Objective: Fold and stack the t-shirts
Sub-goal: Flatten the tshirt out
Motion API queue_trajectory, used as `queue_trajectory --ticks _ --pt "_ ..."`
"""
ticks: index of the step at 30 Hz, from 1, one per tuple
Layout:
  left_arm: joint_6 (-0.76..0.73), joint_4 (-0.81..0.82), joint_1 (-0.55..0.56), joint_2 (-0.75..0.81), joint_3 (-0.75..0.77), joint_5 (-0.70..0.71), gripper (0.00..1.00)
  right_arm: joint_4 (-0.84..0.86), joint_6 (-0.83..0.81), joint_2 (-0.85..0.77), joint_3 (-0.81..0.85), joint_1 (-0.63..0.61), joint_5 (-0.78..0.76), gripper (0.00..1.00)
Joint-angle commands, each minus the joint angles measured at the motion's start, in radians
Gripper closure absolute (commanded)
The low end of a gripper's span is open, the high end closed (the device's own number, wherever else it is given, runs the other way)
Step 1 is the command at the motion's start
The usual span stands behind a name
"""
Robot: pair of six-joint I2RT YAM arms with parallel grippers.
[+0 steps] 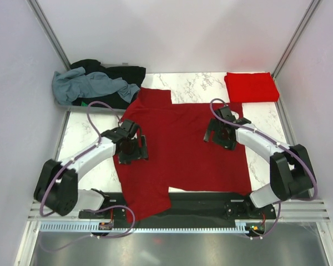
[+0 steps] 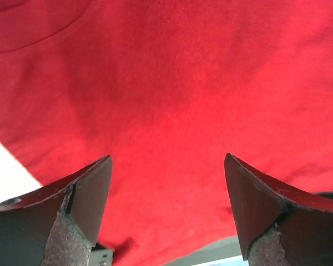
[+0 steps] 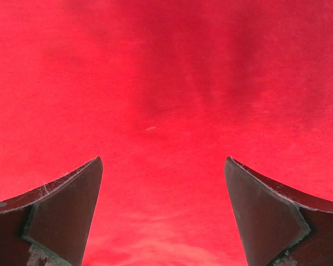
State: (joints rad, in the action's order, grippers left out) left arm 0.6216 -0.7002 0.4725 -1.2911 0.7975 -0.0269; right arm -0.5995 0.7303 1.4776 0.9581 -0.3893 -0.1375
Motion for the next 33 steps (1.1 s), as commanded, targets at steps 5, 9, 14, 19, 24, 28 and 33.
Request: queue_trajectory --ticks 5,9,14,19,24,28,33 --pt "0.018 0.142 0.002 -0.256 0.054 -0.031 0.12 0.03 -0.048 0.154 0.002 0.096 -0.001 0.02" --pt "-0.019 0.153 -0.023 -0.445 0.159 -0.071 0.19 0.05 -0.098 0.269 0.083 0.145 0.001 0.02" --pt "-0.072 0.122 -0.081 -0.589 0.371 -0.099 0.19 0.046 -0.146 0.437 0.278 0.21 0.019 0.02" --pt "-0.091 0.07 -0.117 -0.669 0.537 -0.107 0.18 -0.023 -0.193 0.549 0.507 0.218 0.029 0.02" --pt "-0.105 0.013 -0.115 -0.604 0.597 -0.091 0.19 -0.054 -0.247 0.494 0.58 0.219 0.07 0.02" --pt "-0.095 -0.024 -0.091 -0.394 0.481 -0.044 0.18 -0.056 -0.273 0.353 0.542 0.221 0.087 0.02" --pt "-0.004 -0.082 -0.037 -0.034 0.252 -0.027 0.18 -0.065 -0.22 0.073 0.354 0.221 0.016 0.02"
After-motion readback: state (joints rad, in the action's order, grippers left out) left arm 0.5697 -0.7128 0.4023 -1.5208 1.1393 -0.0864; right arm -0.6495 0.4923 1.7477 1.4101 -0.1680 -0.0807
